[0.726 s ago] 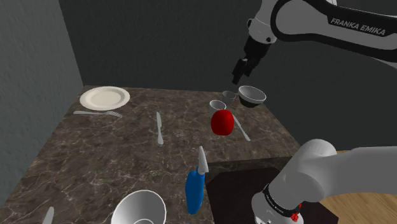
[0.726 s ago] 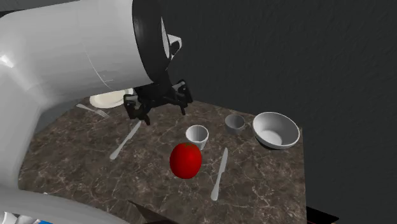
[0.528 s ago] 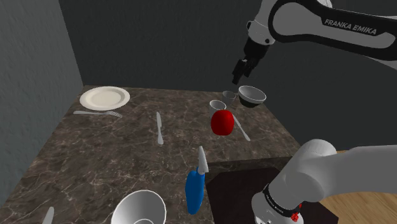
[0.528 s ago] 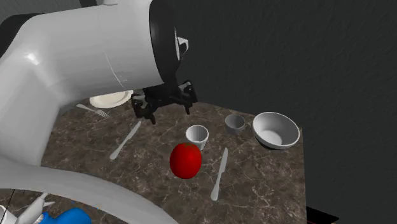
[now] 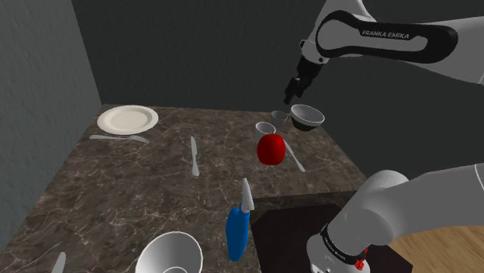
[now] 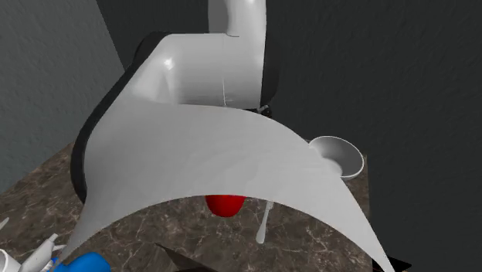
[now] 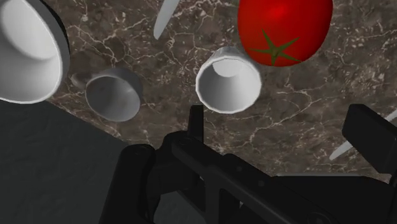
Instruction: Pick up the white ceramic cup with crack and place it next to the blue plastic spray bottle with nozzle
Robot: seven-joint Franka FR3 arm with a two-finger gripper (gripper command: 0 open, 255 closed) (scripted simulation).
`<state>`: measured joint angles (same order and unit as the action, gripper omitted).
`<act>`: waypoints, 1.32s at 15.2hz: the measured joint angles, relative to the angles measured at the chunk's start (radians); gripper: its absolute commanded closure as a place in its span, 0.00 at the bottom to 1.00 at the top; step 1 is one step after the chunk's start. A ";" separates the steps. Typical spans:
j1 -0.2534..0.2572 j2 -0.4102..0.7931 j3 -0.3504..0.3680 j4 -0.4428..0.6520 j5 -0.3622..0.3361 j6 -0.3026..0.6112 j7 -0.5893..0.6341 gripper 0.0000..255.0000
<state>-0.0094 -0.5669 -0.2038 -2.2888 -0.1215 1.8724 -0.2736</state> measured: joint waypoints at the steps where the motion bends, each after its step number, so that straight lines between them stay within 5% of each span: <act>1: -0.001 0.027 -0.022 0.013 0.005 0.012 -0.022 0.00; 9: -0.001 0.279 -0.198 0.120 0.096 0.125 -0.226 0.00; 20: -0.069 0.735 -0.344 0.394 0.407 0.152 -0.575 0.00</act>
<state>-0.0789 0.1676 -0.5480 -1.8950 0.2853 2.0247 -0.8485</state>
